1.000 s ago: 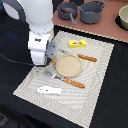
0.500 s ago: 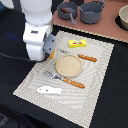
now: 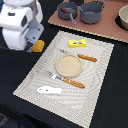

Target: Interact with the objects in diverse but meaningful ways.

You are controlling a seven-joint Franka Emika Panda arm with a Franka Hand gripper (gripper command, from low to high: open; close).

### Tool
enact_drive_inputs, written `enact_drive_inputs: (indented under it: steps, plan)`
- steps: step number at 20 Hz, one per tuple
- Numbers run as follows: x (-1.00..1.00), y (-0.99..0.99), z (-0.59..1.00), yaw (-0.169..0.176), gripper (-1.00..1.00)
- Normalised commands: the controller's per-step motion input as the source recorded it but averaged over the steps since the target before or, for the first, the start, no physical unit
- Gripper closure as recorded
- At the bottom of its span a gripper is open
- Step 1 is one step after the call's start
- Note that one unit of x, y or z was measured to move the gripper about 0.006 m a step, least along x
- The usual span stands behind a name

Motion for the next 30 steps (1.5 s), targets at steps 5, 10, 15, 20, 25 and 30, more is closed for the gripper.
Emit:
enact_drive_inputs:
  steps: [5,10,15,20,25,30]
  plan:
    - [-0.21,-0.04,-0.07,-0.166,1.0]
    - [-0.02,0.0,-0.16,-0.17,1.0]
    - [0.0,0.0,-0.25,-0.098,1.0]
    - [0.0,0.0,-0.42,-0.031,1.0]
    - [0.04,0.0,-0.45,-0.026,1.0]
    - [0.03,0.0,-0.43,-0.027,1.0]
